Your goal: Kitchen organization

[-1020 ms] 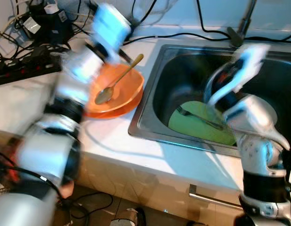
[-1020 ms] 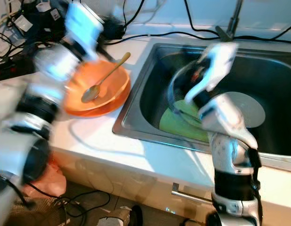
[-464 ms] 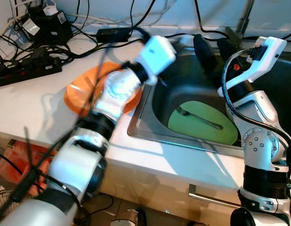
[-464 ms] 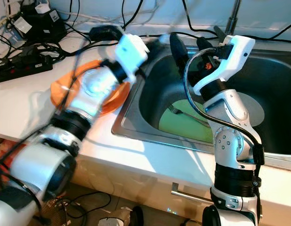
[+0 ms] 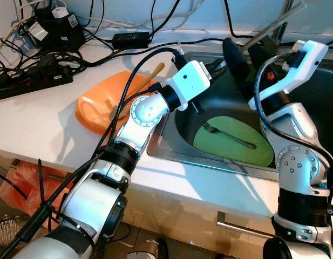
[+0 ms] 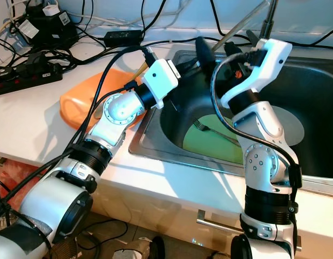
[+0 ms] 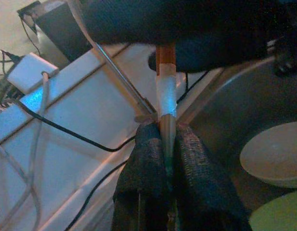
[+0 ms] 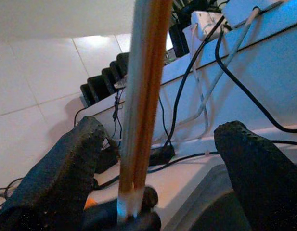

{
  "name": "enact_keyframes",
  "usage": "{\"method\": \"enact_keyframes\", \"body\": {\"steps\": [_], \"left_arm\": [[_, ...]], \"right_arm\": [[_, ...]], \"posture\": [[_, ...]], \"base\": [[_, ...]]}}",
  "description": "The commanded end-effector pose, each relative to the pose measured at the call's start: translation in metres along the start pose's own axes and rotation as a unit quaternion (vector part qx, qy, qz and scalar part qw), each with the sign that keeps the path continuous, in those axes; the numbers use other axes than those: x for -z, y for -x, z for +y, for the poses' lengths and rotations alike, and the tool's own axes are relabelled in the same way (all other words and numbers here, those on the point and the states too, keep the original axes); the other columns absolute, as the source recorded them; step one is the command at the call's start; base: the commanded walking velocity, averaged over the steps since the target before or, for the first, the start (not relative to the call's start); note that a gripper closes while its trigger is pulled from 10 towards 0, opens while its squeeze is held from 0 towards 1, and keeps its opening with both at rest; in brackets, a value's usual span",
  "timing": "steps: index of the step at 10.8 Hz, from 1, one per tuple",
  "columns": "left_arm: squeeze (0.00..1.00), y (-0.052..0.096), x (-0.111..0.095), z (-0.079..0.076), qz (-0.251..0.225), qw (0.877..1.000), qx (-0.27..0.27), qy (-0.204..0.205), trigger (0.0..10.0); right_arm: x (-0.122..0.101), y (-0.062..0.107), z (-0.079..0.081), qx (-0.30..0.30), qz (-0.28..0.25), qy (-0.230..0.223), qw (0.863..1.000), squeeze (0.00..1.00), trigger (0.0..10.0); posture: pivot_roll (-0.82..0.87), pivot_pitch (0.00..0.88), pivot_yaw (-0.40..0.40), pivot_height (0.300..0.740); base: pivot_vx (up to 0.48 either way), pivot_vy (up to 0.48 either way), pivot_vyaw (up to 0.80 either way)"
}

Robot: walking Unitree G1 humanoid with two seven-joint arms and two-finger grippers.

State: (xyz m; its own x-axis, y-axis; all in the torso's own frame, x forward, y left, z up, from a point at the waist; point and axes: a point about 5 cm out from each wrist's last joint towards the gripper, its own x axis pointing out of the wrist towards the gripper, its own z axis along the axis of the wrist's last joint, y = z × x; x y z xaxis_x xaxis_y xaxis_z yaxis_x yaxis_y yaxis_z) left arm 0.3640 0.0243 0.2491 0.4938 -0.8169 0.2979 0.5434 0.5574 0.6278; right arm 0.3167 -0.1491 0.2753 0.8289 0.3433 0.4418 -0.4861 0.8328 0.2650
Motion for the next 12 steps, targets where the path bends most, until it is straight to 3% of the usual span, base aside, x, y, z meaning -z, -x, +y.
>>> {"method": "enact_keyframes", "body": {"steps": [1,9,12], "left_arm": [[0.00,0.0007,-0.0015,0.0000,-0.001,1.000,0.005,-0.002,0.0],[0.00,-0.0011,-0.0047,0.0001,0.000,1.000,0.009,-0.011,0.0],[0.00,-0.0003,-0.0040,-0.0081,-0.004,1.000,0.018,-0.008,0.0]], "right_arm": [[-0.0026,-0.0034,0.0031,-0.003,-0.009,-0.007,1.000,0.00,0.0],[0.0031,-0.0040,0.0044,0.001,-0.003,-0.028,1.000,0.00,0.0],[0.0044,-0.0041,0.0034,0.005,-0.004,-0.030,1.000,0.00,0.0]], "posture": [[0.03,0.105,0.155,0.740],[0.04,0.103,0.154,0.740],[0.04,0.104,0.155,0.740]], "base": [[0.000,0.000,0.00],[0.000,0.000,0.00],[0.000,0.000,0.00]]}}
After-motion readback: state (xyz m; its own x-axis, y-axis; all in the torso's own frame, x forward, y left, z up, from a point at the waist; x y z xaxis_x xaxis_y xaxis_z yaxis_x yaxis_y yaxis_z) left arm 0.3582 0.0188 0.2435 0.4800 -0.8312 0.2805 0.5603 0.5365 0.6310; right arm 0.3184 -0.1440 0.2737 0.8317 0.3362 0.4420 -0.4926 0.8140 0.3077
